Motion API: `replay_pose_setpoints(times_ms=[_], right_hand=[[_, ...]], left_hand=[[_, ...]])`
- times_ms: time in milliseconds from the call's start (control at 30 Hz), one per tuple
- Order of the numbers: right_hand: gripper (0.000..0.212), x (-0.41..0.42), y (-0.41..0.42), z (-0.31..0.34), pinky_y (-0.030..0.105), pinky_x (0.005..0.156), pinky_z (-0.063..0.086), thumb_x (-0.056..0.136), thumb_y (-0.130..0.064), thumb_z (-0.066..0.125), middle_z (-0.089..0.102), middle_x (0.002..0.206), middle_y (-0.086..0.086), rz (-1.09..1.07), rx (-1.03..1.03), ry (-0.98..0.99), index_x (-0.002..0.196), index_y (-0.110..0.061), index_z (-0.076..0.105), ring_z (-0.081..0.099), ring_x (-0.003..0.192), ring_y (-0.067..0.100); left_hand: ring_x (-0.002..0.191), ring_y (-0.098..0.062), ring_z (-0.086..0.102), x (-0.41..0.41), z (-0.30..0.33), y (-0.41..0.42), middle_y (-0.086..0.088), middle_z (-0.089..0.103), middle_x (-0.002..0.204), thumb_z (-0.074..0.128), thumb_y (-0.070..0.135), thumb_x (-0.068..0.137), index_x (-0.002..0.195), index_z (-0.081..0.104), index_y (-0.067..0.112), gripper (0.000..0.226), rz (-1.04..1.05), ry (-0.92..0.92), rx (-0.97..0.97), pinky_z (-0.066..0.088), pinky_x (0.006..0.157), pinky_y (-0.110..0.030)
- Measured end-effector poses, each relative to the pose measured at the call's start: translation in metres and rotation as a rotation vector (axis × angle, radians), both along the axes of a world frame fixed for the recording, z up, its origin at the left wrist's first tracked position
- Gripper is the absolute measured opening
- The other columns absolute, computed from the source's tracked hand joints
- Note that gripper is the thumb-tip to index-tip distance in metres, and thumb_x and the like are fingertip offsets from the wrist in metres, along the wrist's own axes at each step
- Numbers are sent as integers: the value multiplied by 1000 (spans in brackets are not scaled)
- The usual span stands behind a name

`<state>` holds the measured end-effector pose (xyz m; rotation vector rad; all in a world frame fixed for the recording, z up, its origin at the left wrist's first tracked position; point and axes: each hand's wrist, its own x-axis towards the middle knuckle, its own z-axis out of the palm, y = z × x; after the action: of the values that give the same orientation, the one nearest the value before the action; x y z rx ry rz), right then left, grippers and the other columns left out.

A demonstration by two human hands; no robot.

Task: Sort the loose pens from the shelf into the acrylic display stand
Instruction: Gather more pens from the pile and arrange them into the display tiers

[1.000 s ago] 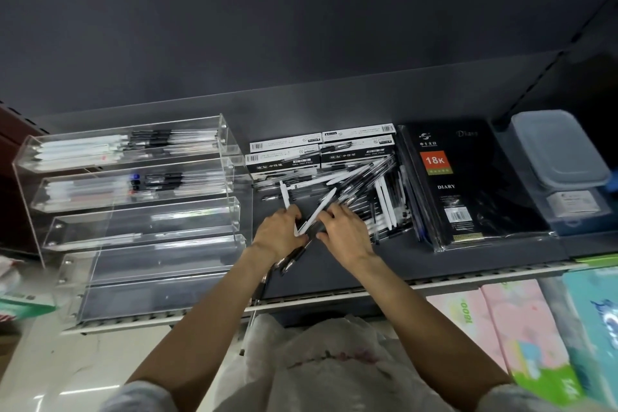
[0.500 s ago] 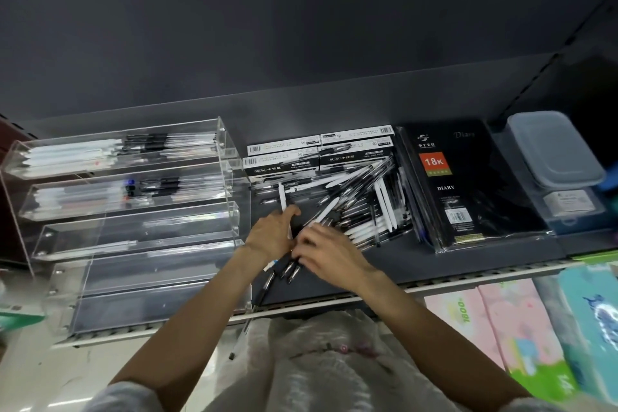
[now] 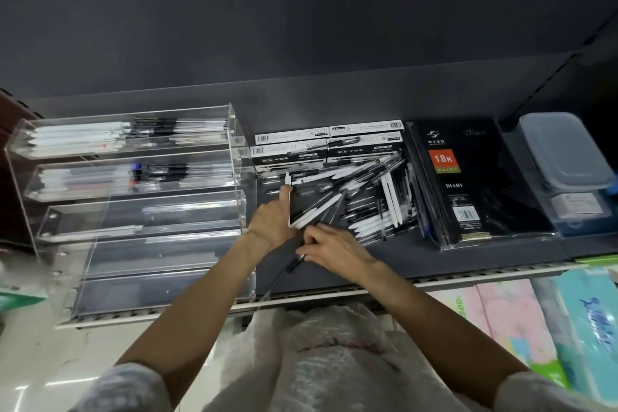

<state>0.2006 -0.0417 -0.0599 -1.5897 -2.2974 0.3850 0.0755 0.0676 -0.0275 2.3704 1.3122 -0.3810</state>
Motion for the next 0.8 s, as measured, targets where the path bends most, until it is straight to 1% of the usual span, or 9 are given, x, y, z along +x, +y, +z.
replay_pose_setpoints(times_ms=[33,100,233,333,400,500,633,733,800], right_hand=[[19,6,0,1,30,56,54,70,-22,79,57,85,1,-25,-3,-5,88,-25,74,57,76,19],[18,14,-2,2,31,59,55,73,-22,77,58,88,1,-43,-4,-28,90,-27,74,58,77,19],[16,15,-6,1,33,59,55,78,-21,74,57,90,2,-77,-6,-15,93,-25,74,58,79,19],[14,16,-7,0,37,61,55,81,-21,71,55,93,3,-91,-30,-1,95,-22,72,58,83,20],[14,17,-5,2,38,65,54,84,-22,69,55,98,2,-100,-65,7,97,-21,71,57,88,20],[17,15,2,10,35,74,51,87,-23,65,53,103,1,-191,-145,65,103,-21,70,57,92,19],[20,13,14,14,26,77,44,90,-23,62,51,108,-1,-324,-257,124,109,-22,68,56,95,15],[16,12,21,13,32,82,46,89,-19,62,51,105,1,-361,-283,208,104,-18,67,57,95,19],[14,15,23,15,37,84,47,89,-16,62,53,102,4,-409,-290,303,102,-17,67,58,92,21]], left_hand=[[96,-34,64,0,0,-2,-15,64,105,74,29,78,138,18,10,83,24,2,6,50,80,-39],[98,-34,64,2,0,-6,-14,63,105,74,31,79,131,23,6,76,63,22,16,50,79,-38],[104,-33,62,7,2,-16,-15,59,112,69,33,82,121,32,1,62,77,124,4,50,80,-35],[111,-32,59,14,0,-22,-17,55,123,57,30,92,122,37,-2,48,31,221,50,49,84,-33],[117,-33,55,15,1,-22,-21,51,129,48,26,96,127,35,-5,45,9,231,35,46,89,-33],[120,-38,50,9,3,-25,-24,45,133,43,21,98,129,35,-5,42,57,171,-48,41,95,-37],[113,-40,54,-2,4,-43,-23,51,126,38,19,99,121,39,-1,30,74,94,-61,42,90,-39],[105,-41,57,-12,1,-47,-23,58,116,36,22,101,114,38,1,25,116,-26,-132,42,83,-40],[101,-39,58,-19,0,-45,-21,59,110,36,25,102,114,37,3,26,126,-79,-207,43,82,-40]])
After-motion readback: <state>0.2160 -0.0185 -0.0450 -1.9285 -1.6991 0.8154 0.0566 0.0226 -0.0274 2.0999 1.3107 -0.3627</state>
